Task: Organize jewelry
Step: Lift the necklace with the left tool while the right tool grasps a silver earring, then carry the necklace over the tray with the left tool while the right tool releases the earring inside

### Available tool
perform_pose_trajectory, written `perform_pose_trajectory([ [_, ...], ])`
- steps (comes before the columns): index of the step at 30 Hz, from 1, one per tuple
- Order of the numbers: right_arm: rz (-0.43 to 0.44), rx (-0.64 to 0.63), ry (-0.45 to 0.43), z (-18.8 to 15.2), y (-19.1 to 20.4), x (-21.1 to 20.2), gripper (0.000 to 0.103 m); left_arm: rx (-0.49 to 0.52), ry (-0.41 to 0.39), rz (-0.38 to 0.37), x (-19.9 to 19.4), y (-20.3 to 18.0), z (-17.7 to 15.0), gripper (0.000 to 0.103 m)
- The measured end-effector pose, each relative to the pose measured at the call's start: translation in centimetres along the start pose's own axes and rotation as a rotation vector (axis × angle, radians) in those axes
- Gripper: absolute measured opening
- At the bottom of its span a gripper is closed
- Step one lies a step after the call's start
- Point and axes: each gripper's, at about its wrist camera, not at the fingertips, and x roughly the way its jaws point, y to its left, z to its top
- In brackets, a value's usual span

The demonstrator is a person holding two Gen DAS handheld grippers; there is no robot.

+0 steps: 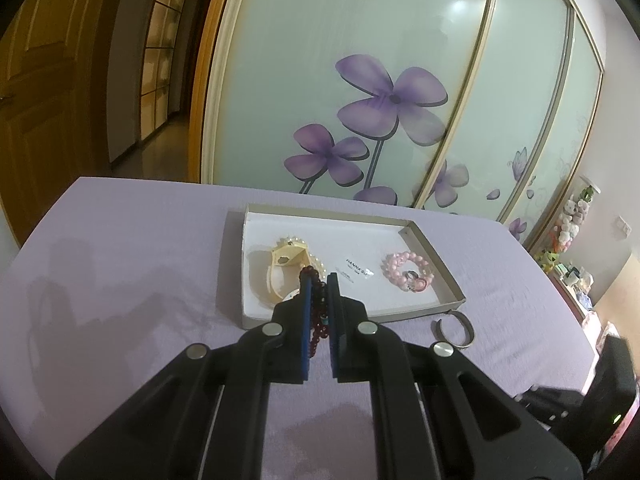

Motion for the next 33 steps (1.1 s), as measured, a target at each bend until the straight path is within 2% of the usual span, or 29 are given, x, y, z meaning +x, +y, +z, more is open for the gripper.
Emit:
perform_pose_trajectory([
  [7, -0.05, 0.016, -0.083, 1.9, -1.9, -1.5, 0.01, 0.004, -0.004, 0.007, -0.1, -0.1, 0.1, 0.007],
  [17, -0.071, 0.03, -0.133, 3.4, -3.2, -1.6, 0.01, 0.008, -0.006, 0.009, 0.2, -0.2, 0.4, 0.008],
  [23, -0.07, 0.025, -0.141, 4.3, -3.7, -0.7, 0.01, -0.005, 0.0, 0.003, 1.8, 0.0, 1.8, 0.008],
  [33, -0.059, 0.017, -0.135, 6.6, -5.2, 2.0, 0.01, -0.001, 0.019, 0.019, 6.8, 0.2, 4.7, 0.008],
])
